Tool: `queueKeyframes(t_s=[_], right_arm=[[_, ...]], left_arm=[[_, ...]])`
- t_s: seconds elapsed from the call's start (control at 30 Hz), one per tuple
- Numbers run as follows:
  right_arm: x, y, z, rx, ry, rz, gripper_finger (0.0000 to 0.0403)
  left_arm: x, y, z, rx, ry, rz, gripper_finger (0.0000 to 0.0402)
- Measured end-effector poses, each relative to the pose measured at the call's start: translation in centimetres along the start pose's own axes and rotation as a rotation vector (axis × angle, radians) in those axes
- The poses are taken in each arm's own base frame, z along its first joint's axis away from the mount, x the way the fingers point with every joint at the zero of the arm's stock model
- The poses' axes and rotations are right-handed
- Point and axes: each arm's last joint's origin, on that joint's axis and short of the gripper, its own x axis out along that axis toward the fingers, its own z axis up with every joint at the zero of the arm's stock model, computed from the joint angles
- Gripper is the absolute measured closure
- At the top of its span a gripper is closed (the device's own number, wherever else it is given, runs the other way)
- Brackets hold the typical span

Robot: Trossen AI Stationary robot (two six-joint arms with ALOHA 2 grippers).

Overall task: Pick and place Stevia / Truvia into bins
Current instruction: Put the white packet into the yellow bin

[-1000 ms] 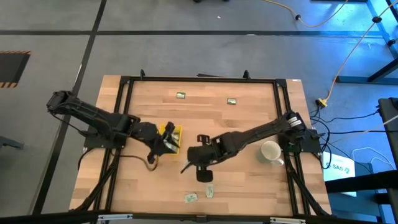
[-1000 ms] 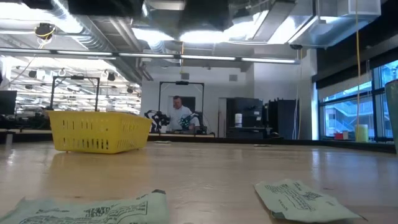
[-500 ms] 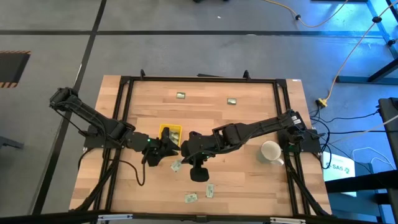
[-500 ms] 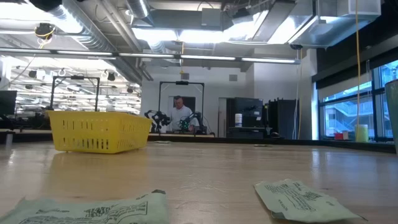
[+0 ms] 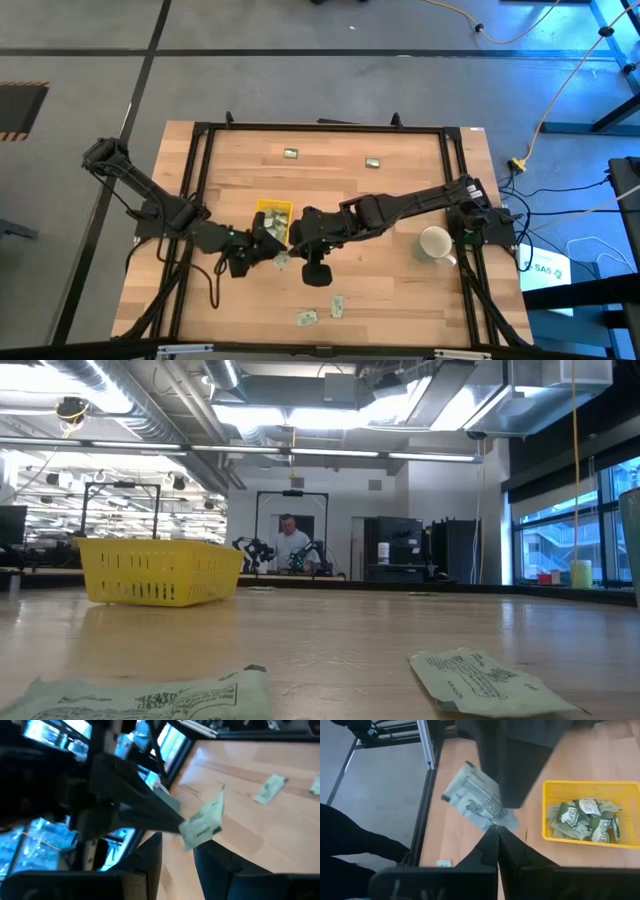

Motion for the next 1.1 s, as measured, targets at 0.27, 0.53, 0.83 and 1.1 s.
queueKeyframes(t_s=[0.27,0.53,0.83,1.1], right_arm=[[0.0,-0.5,0.2,0.021,-0.004,-0.007,0.0403],[0.0,-0.4,0.4,0.019,-0.027,0.000,0.0403],[0.0,-0.4,0.4,-0.010,-0.028,0.001,0.0391],[-0.2,-0.8,-1.4,0.055,0.159,-0.057,0.0295]], left_arm=[[-0.4,-0.4,0.8,0.009,-0.039,0.002,0.0302],[-0.4,-0.5,0.8,0.010,-0.047,-0.011,0.0359],[-0.4,-0.5,0.8,-0.086,-0.054,-0.022,0.0397],[-0.5,-0.2,-1.0,-0.393,0.083,-0.045,0.0397]])
